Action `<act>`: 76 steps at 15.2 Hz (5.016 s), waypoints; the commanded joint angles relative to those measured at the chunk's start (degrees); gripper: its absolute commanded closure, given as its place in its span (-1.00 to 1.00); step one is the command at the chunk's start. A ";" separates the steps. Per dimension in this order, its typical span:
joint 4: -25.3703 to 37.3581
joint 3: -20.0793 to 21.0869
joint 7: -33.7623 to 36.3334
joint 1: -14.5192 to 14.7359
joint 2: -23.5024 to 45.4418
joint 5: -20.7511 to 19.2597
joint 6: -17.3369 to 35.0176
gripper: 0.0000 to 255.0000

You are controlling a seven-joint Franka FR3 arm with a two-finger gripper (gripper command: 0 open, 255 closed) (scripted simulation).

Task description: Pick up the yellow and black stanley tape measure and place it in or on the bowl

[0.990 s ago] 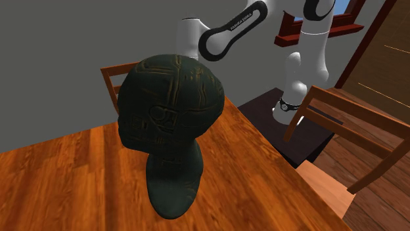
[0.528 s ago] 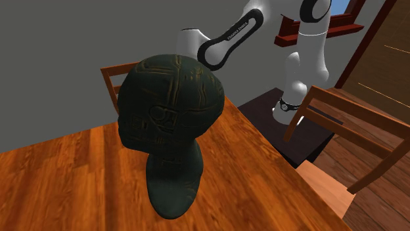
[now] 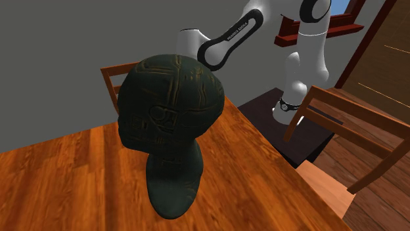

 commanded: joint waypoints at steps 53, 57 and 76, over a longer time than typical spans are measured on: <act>12.09 2.68 -8.82 3.04 5.46 -6.57 -3.15 1.00; 11.72 2.67 -8.97 2.98 5.27 -6.47 -2.99 1.00; 21.86 2.28 -5.52 2.91 2.08 -8.08 -16.00 1.00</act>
